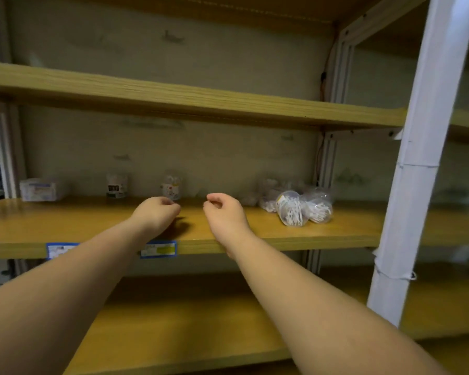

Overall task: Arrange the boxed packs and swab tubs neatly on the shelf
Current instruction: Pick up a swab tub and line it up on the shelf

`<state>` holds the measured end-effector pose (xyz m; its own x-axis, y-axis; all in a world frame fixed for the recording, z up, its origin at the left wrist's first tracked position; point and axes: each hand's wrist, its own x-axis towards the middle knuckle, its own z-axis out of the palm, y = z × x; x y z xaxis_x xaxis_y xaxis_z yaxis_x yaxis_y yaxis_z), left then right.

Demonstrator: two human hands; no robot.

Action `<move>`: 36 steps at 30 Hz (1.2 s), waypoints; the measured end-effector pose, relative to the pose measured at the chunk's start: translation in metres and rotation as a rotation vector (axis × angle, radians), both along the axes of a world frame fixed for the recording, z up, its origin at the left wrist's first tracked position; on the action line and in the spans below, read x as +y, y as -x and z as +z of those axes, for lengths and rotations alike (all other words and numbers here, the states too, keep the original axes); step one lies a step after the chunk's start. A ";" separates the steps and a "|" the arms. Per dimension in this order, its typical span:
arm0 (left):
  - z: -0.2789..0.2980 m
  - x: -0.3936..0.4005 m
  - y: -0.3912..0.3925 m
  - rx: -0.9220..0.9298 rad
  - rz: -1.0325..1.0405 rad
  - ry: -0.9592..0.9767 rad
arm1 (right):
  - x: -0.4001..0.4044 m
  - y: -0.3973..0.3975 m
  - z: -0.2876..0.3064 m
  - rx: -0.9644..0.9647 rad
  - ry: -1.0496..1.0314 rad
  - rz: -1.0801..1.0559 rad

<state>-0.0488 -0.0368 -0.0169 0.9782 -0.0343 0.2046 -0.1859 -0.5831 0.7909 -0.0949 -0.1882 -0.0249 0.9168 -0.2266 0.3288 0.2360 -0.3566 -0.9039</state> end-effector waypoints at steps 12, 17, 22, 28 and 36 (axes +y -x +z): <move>0.007 -0.232 0.031 0.080 -0.094 0.026 | -0.195 0.005 0.016 0.273 0.309 -0.383; -0.004 -0.241 0.019 0.064 -0.114 0.246 | -0.215 -0.008 0.010 0.224 0.324 -0.245; -0.004 -0.214 0.029 -0.030 -0.262 0.583 | -0.214 0.001 -0.010 0.089 0.364 -0.141; -0.012 -0.199 0.027 0.005 -0.391 0.602 | -0.222 0.007 -0.016 0.013 0.503 -0.033; -0.018 -0.200 0.020 -0.072 -0.394 0.619 | -0.228 0.003 -0.025 -0.051 0.345 0.031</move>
<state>-0.0688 -0.2363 -0.0344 0.9006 -0.2383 0.3635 -0.3531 0.0867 0.9316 -0.0980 -0.4158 -0.0496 0.9021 -0.0661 0.4265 0.2932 -0.6313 -0.7180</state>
